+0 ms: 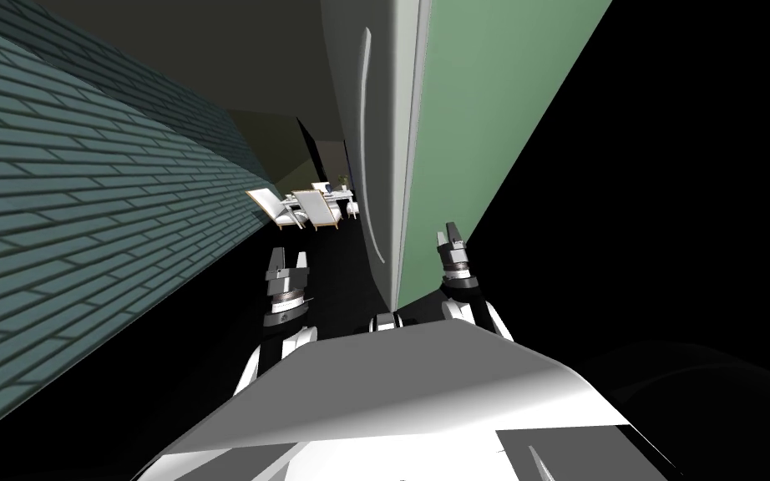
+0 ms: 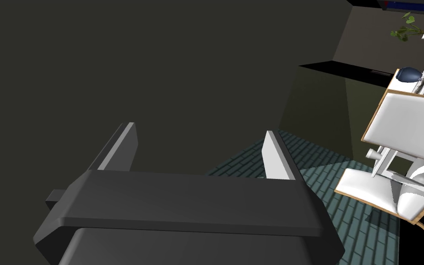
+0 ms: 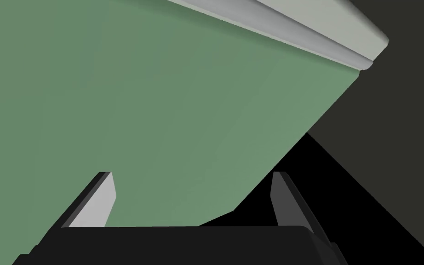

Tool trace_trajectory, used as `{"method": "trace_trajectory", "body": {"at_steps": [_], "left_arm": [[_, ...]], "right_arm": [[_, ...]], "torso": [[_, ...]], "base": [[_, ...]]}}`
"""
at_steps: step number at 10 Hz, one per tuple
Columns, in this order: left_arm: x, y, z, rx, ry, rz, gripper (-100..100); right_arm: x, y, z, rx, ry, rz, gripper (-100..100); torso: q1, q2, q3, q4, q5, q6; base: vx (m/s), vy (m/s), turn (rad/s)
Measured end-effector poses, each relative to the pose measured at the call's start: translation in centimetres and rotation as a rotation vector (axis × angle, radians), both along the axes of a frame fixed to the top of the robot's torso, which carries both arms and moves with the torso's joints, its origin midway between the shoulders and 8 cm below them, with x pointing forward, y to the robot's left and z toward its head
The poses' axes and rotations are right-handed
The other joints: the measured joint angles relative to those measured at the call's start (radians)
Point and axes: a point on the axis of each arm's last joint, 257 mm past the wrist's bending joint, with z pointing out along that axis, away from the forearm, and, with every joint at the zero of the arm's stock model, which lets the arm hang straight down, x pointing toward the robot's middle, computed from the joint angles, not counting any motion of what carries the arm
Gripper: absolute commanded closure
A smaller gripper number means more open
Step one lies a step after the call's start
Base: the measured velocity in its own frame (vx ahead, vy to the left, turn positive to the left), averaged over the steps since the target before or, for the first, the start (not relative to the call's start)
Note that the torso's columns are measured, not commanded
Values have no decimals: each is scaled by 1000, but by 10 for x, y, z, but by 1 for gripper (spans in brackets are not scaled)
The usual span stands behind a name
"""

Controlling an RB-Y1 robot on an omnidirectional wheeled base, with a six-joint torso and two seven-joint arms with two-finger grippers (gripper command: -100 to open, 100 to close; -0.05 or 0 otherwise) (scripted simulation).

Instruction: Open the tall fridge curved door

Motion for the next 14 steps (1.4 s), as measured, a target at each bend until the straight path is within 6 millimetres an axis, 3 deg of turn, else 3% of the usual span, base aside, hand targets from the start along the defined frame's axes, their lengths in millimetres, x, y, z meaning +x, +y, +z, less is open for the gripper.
{"method": "trace_trajectory", "body": {"at_steps": [14], "left_arm": [[0, 0, 0, 0, 0, 0, 0]], "right_arm": [[39, 2, -52, -418, 73, -212, -100]], "torso": [[0, 1, -1, 1, 0, 0]], "base": [[15, -27, 1]]}}
